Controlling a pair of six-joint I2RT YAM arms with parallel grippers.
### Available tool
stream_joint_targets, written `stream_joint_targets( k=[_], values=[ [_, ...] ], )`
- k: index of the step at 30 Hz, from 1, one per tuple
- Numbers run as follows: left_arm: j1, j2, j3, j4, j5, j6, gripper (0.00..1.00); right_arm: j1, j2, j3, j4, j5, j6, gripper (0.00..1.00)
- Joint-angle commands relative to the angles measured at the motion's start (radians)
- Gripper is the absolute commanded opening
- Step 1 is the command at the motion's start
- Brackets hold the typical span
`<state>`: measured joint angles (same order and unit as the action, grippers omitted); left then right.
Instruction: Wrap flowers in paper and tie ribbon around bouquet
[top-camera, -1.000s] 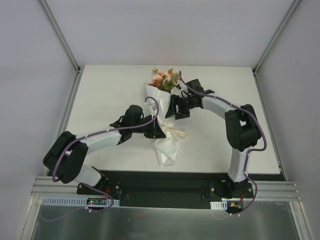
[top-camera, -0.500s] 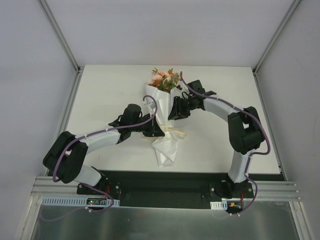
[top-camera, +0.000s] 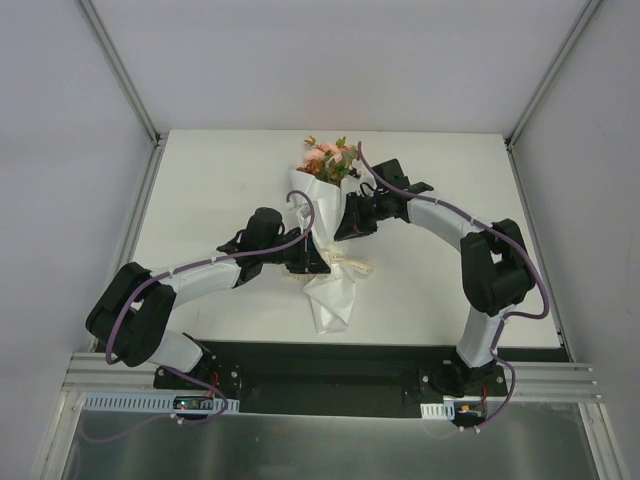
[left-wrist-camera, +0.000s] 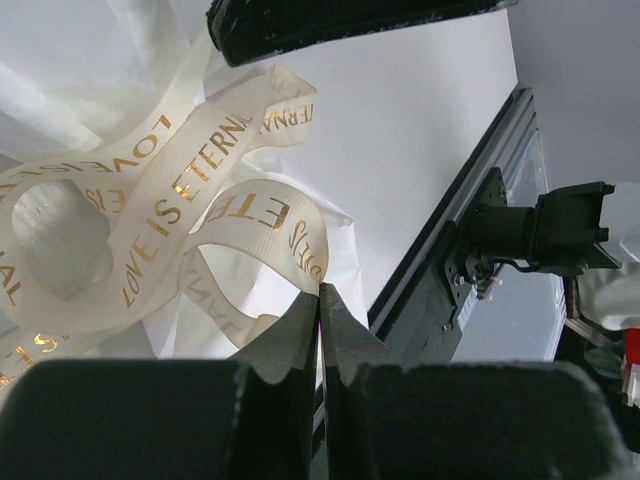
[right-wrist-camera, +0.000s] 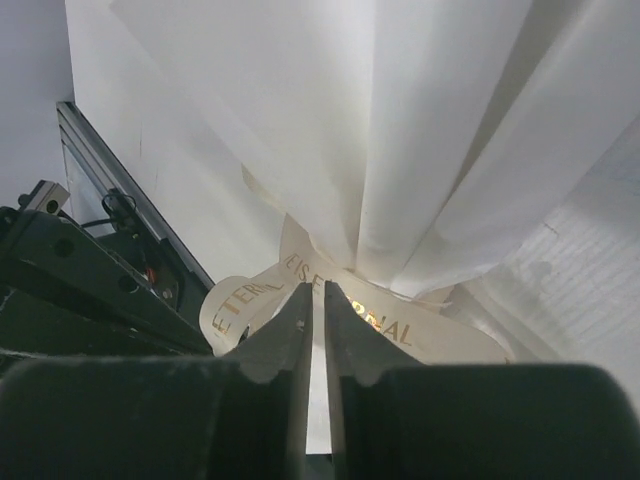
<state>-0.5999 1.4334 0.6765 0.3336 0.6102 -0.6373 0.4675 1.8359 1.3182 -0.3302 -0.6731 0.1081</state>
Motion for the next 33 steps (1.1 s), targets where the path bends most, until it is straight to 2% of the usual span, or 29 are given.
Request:
stream_joint_targets(
  k=[1,2,5,10,13,16,19,27,29,33],
  values=[
    [0.012,-0.008,0.028,0.041,0.042,0.001,0.01,0.007,-0.026,0.004,-0.023,0.032,-0.048,0.24],
    [0.012,-0.011,0.025,0.042,0.042,0.001,0.01,0.002,-0.03,0.0,-0.027,0.059,-0.07,0.37],
    [0.012,-0.001,0.023,0.05,0.051,-0.001,0.01,-0.009,-0.029,0.001,-0.049,0.089,-0.154,0.48],
    [0.012,0.016,0.024,0.079,0.072,-0.019,0.01,-0.018,0.012,0.004,-0.033,0.104,-0.272,0.54],
    [0.012,0.022,0.029,0.078,0.082,-0.018,0.01,-0.02,0.051,0.013,-0.012,0.0,-0.298,0.54],
    [0.012,0.022,0.035,0.07,0.085,-0.01,0.01,-0.01,0.054,0.0,0.009,-0.089,-0.315,0.51],
    [0.012,0.022,0.038,0.065,0.085,-0.004,0.01,-0.007,0.037,-0.034,0.031,-0.12,-0.308,0.42],
    [0.012,0.021,0.032,0.07,0.083,-0.005,0.01,-0.006,-0.033,-0.054,0.019,-0.066,-0.269,0.11],
    [0.012,0.018,0.026,0.07,0.082,-0.004,0.01,-0.003,-0.05,-0.036,-0.015,-0.033,-0.26,0.0],
    [0.012,0.002,0.003,0.068,0.069,-0.001,0.01,0.023,-0.06,0.041,-0.122,-0.029,-0.257,0.0]
  ],
)
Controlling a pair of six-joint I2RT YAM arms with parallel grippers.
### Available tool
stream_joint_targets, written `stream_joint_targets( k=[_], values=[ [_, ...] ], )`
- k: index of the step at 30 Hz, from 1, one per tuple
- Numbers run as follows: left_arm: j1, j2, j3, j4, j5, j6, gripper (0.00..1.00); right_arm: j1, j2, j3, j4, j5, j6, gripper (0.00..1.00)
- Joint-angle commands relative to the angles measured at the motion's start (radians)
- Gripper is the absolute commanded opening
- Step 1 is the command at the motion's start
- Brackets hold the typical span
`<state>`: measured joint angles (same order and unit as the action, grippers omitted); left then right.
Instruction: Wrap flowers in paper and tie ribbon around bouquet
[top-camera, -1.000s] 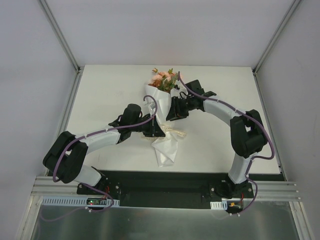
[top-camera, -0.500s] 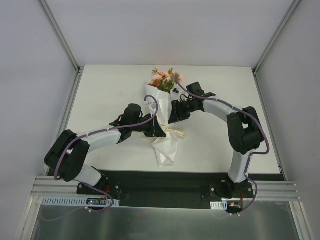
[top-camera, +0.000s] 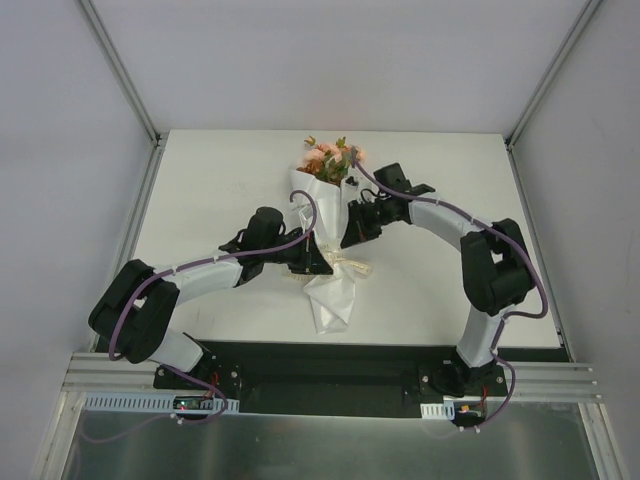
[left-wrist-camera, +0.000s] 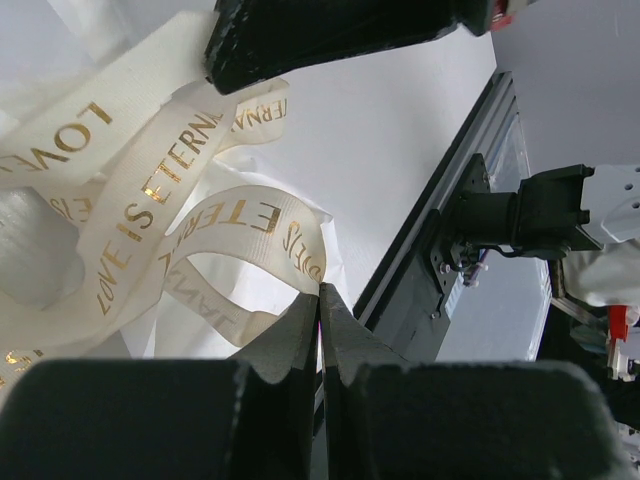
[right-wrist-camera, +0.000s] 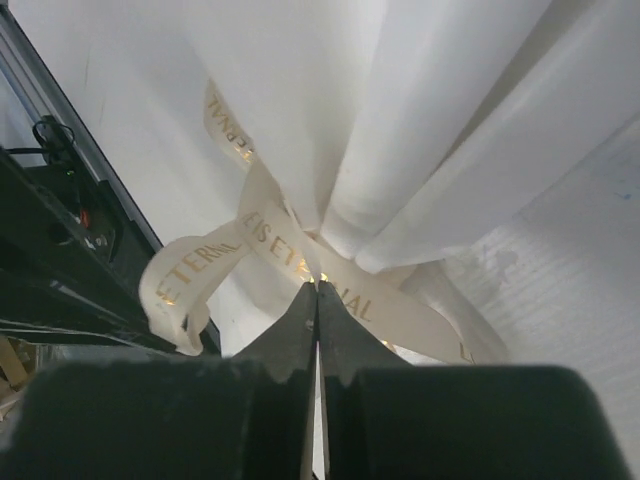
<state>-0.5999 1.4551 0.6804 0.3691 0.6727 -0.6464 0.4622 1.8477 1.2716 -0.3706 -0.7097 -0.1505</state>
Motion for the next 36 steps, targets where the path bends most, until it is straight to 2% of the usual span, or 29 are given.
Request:
stream_joint_targets(
  k=[1,4,8,16,18,22,24,25,27,31,35,36],
  values=[
    [0.012,-0.027,-0.005,0.033,0.001,0.01,0.01,0.039,-0.058,0.115,-0.086,-0.005,0.014,0.0],
    [0.011,-0.045,-0.024,0.034,-0.03,0.025,0.01,0.107,0.007,0.167,-0.073,-0.072,0.046,0.0],
    [0.011,-0.078,-0.05,0.051,-0.044,0.039,0.01,0.205,0.099,0.231,-0.065,-0.089,0.109,0.0],
    [0.008,-0.101,-0.093,0.068,-0.05,0.053,0.01,0.254,0.246,0.356,-0.22,-0.097,0.069,0.01],
    [0.005,-0.099,-0.094,0.077,-0.051,0.051,0.01,0.25,0.242,0.368,-0.243,-0.082,0.06,0.07],
    [0.006,-0.104,-0.096,0.088,-0.045,0.053,0.01,0.222,0.2,0.379,-0.222,-0.082,0.089,0.39],
    [0.006,-0.102,-0.096,0.09,-0.042,0.054,0.01,0.208,0.182,0.393,-0.217,-0.086,0.104,0.48],
    [0.006,-0.102,-0.096,0.087,-0.039,0.054,0.01,0.205,0.161,0.399,-0.217,-0.077,0.118,0.55],
    [0.006,-0.098,-0.096,0.087,-0.035,0.05,0.0,0.184,0.137,0.399,-0.212,-0.077,0.131,0.6],
    [0.008,-0.069,-0.07,0.065,-0.024,0.021,0.0,0.119,0.045,0.342,-0.2,-0.01,0.179,0.62],
    [0.009,-0.003,0.028,-0.042,-0.004,-0.024,0.0,0.027,-0.152,0.159,-0.145,0.123,0.212,0.65],
    [0.009,0.011,0.089,-0.121,-0.002,-0.024,0.0,0.027,-0.185,0.125,-0.137,0.163,0.188,0.67]
  ],
)
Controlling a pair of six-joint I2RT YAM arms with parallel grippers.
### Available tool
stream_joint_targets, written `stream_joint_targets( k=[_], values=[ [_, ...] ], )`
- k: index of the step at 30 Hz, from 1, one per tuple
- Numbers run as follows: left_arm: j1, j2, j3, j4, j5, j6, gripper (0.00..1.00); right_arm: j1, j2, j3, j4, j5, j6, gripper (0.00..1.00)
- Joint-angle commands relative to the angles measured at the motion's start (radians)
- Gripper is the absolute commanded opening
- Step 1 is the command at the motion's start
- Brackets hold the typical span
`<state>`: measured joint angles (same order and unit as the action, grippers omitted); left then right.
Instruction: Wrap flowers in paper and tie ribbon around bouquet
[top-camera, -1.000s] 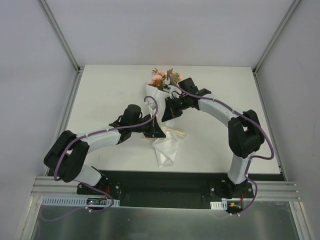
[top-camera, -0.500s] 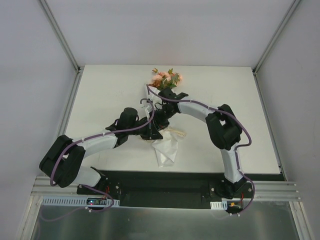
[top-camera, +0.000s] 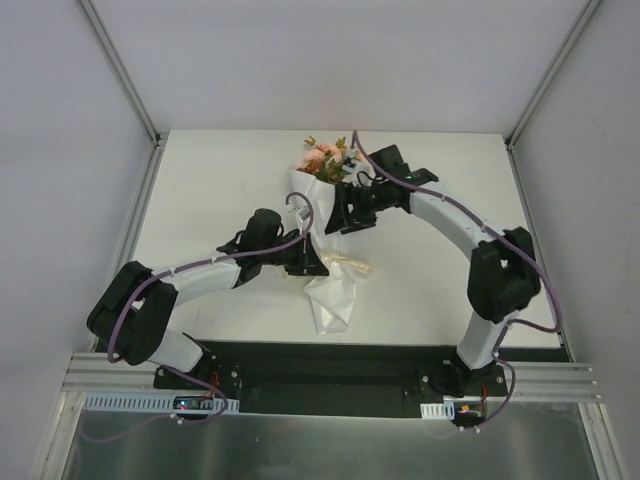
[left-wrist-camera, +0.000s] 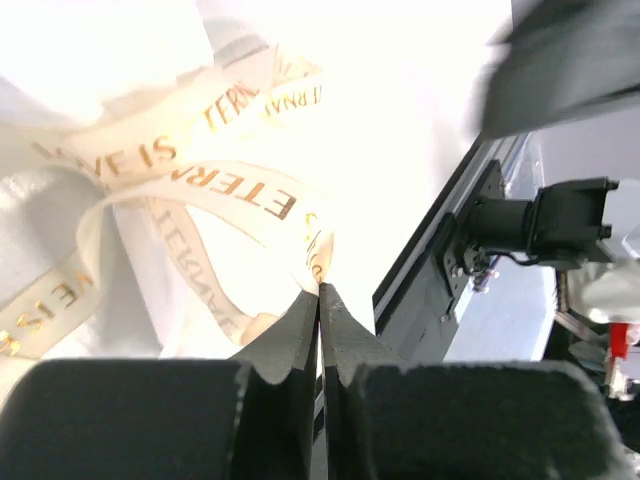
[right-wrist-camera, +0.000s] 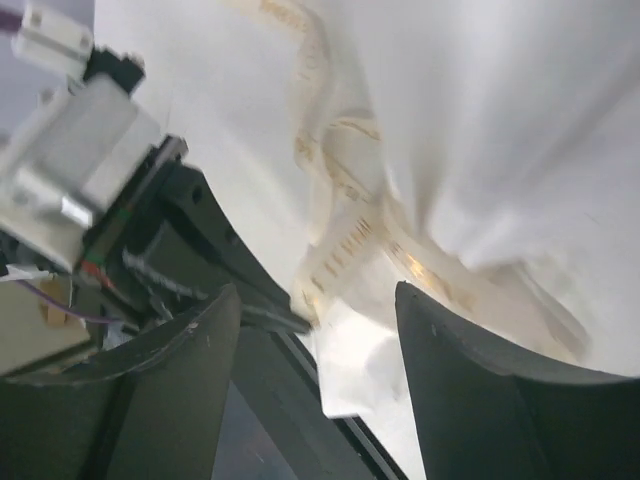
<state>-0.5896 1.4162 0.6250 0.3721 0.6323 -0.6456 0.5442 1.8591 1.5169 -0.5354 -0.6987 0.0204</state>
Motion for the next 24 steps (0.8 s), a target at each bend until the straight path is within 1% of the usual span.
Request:
stream_joint_targets(
  k=[1,2,3,4,5,6,7,8,10,11,12,13,15,16,17,19,20,21,22,23,24],
  values=[
    [0.001,0.078,0.172,-0.156,0.04,-0.026,0.0,-0.055,-0.231,-0.16,0.038,0.207,0.004,0.68],
    [0.002,0.092,0.195,-0.18,0.038,-0.032,0.0,-0.043,-0.263,-0.197,0.076,0.228,-0.003,0.68],
    [0.005,0.111,0.229,-0.217,0.037,-0.041,0.0,-0.03,-0.337,-0.292,0.109,0.246,-0.004,0.68],
    [0.017,0.124,0.242,-0.225,0.046,-0.069,0.0,-0.011,-0.377,-0.34,0.142,0.284,-0.01,0.68],
    [0.025,0.135,0.254,-0.231,0.061,-0.08,0.0,0.05,-0.414,-0.384,0.211,0.309,-0.016,0.68],
    [0.031,0.156,0.272,-0.245,0.07,-0.091,0.0,0.094,-0.487,-0.471,0.242,0.342,-0.042,0.67],
    [0.045,0.164,0.28,-0.257,0.079,-0.109,0.0,0.143,-0.517,-0.507,0.274,0.407,-0.071,0.66],
    [0.051,0.17,0.286,-0.263,0.081,-0.115,0.0,0.234,-0.541,-0.544,0.341,0.433,-0.083,0.66],
    [0.072,0.182,0.298,-0.286,0.09,-0.121,0.0,0.327,-0.566,-0.606,0.405,0.526,-0.106,0.66],
    [0.083,0.187,0.308,-0.297,0.099,-0.12,0.0,0.394,-0.558,-0.61,0.452,0.541,-0.114,0.66],
    [0.091,0.194,0.312,-0.312,0.105,-0.118,0.0,0.42,-0.542,-0.606,0.459,0.553,-0.12,0.67],
    [0.1,0.197,0.317,-0.344,0.112,-0.118,0.0,0.445,-0.49,-0.569,0.46,0.58,-0.134,0.67],
    [0.138,0.219,0.332,-0.368,0.168,-0.121,0.0,0.497,-0.419,-0.519,0.462,0.59,-0.149,0.67],
    [0.151,0.222,0.335,-0.401,0.191,-0.127,0.0,0.526,-0.346,-0.465,0.459,0.594,-0.161,0.67],
    [0.171,0.227,0.338,-0.406,0.239,-0.129,0.0,0.539,-0.303,-0.434,0.457,0.599,-0.184,0.67],
    [0.186,0.234,0.352,-0.436,0.277,-0.102,0.0,0.559,-0.235,-0.384,0.443,0.629,-0.209,0.66],
    [0.192,0.237,0.373,-0.488,0.286,-0.08,0.0,0.571,-0.178,-0.35,0.437,0.646,-0.23,0.66],
    [0.206,0.248,0.387,-0.533,0.279,-0.053,0.0,0.574,-0.158,-0.342,0.446,0.662,-0.238,0.66],
    [0.212,0.254,0.4,-0.576,0.267,0.007,0.0,0.576,-0.141,-0.339,0.456,0.668,-0.246,0.66],
    [0.215,0.262,0.418,-0.64,0.259,0.032,0.0,0.579,-0.115,-0.33,0.466,0.673,-0.253,0.66],
    [0.223,0.273,0.421,-0.659,0.245,0.049,0.0,0.579,-0.1,-0.322,0.466,0.68,-0.26,0.66]
  ],
)
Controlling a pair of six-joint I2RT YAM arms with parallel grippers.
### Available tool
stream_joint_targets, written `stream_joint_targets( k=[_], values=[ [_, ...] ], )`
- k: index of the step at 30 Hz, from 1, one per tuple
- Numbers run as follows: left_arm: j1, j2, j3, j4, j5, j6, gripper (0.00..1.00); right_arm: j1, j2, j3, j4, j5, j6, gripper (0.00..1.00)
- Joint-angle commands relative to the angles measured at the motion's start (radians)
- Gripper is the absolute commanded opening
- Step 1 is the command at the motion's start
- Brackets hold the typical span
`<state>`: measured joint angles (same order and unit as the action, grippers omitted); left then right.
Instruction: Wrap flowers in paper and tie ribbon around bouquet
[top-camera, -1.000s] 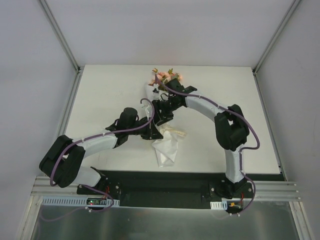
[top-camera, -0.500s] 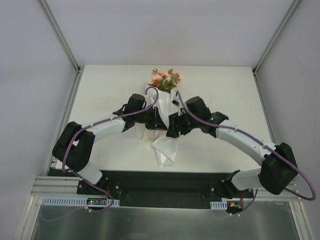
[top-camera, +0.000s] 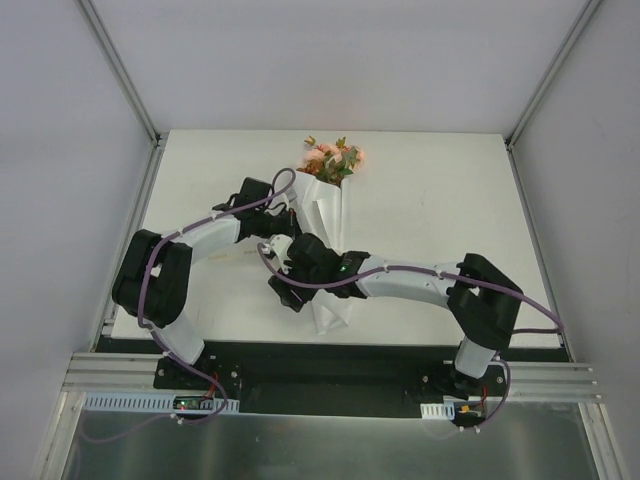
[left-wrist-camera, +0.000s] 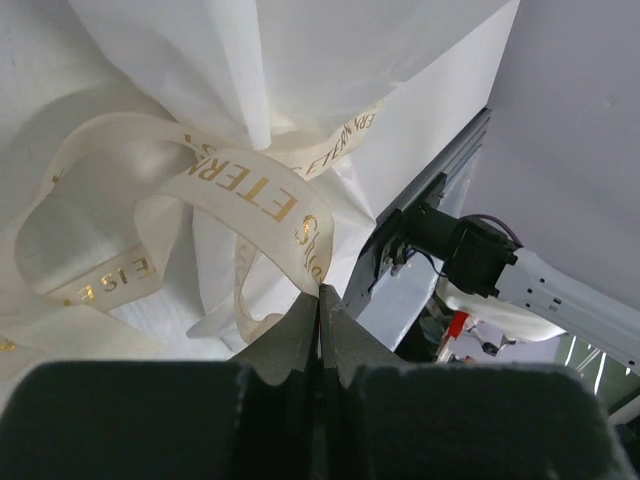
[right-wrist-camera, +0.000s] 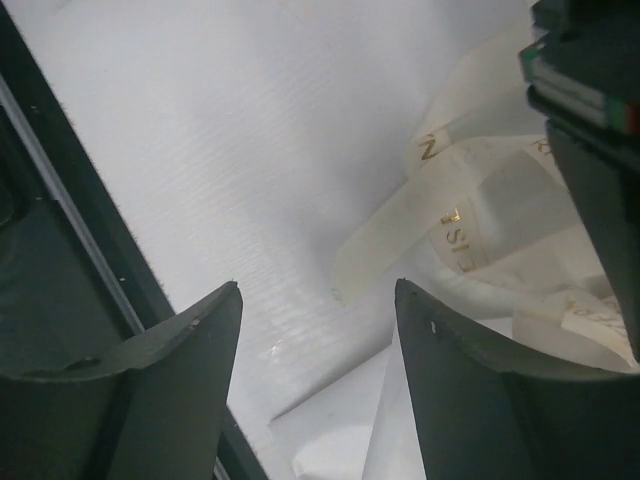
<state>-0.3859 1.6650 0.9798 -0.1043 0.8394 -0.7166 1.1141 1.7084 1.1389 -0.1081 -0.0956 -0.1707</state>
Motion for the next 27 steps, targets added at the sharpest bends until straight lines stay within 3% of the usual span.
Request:
stream_joint_targets(
  k=[1,6,14,21,27],
  values=[
    [0.024,0.029,0.066,-0.196,0.036,0.138,0.0,0.009,0.06,0.064,0.039,0.082,-0.072,0.65],
    [0.042,0.029,0.072,-0.251,-0.008,0.18,0.0,0.026,0.112,0.071,0.05,0.152,-0.059,0.67],
    [0.056,0.027,0.108,-0.268,0.083,0.24,0.0,0.023,0.204,0.093,0.025,0.158,-0.006,0.66],
    [0.056,0.012,0.091,-0.268,0.076,0.241,0.0,0.024,0.252,0.096,0.042,0.105,0.04,0.57],
    [0.056,-0.004,0.082,-0.268,0.076,0.269,0.0,0.021,0.252,0.062,0.047,0.16,0.08,0.56]
  ],
)
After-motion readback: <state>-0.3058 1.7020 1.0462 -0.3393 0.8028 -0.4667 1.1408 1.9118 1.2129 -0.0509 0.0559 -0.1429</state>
